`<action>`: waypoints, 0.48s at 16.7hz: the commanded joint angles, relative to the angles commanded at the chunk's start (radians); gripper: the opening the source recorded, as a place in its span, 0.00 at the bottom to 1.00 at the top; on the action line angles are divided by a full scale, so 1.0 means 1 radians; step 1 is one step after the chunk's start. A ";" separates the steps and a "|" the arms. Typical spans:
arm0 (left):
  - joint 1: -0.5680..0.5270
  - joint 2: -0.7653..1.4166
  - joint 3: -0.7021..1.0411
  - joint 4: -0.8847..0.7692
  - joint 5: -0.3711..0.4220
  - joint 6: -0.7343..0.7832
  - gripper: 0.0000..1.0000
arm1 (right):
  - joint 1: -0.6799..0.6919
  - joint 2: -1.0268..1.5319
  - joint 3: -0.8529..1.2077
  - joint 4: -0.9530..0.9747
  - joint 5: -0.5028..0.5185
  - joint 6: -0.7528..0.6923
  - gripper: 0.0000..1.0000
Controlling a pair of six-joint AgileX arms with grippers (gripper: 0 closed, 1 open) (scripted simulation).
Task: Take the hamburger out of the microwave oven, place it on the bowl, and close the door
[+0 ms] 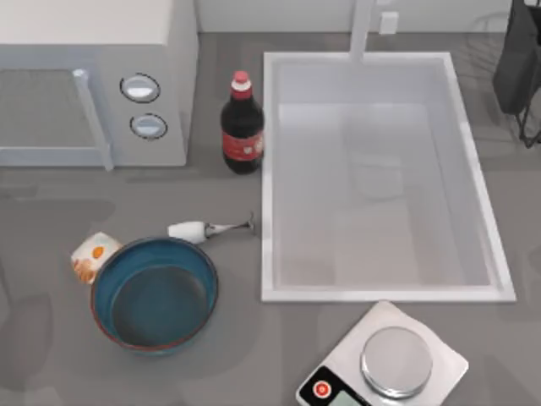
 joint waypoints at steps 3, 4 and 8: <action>-0.041 0.012 0.020 -0.010 0.032 -0.030 0.00 | 0.000 0.000 0.000 0.000 0.000 0.000 1.00; -0.076 0.021 0.033 -0.017 0.055 -0.054 0.00 | 0.000 0.000 0.000 0.000 0.000 0.000 1.00; -0.254 0.060 0.090 -0.053 0.168 -0.173 0.00 | 0.000 0.000 0.000 0.000 0.000 0.000 1.00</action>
